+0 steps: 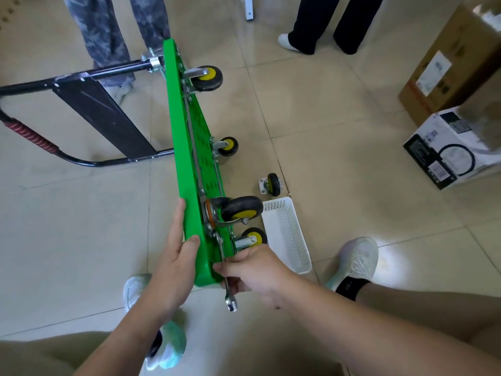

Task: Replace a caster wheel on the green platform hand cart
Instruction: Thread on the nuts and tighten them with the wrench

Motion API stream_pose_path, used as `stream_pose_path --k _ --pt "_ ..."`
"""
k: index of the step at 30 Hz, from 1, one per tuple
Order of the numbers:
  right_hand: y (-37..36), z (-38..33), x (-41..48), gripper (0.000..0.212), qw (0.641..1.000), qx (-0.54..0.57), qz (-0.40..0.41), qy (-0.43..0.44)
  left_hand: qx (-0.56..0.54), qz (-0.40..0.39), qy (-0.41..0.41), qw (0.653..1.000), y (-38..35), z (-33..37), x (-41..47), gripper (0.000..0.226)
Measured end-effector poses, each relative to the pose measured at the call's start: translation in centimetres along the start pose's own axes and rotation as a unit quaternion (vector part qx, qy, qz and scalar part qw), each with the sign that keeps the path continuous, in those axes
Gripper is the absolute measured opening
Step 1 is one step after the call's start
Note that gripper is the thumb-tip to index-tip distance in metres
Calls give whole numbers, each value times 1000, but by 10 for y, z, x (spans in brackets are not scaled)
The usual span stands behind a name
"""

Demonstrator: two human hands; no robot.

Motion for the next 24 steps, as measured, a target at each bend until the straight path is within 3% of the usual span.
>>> stream_pose_path --k 6,14,18,24 --pt "7 11 -2 16 999 -47 4 7 -17 -4 6 1000 -1 0 -2 65" --pt "52 40 24 14 961 -256 53 89 -16 7 3 1000 -3 0 -2 64" --pt "63 44 50 30 964 -234 58 115 -20 19 3 1000 -2 -4 0 65" --pt "60 38 78 31 941 -261 68 206 -5 29 -2 1000 -5 -3 1 64"
Point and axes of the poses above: each hand's wrist, its own x-axis towards the middle knuckle, its own y-axis out of the back of the hand, z = x × y, the point moved 4 cm from there along x, towards the middle knuckle, and after that the axes turned 5 degrees about -x, right-handed, at the moved point
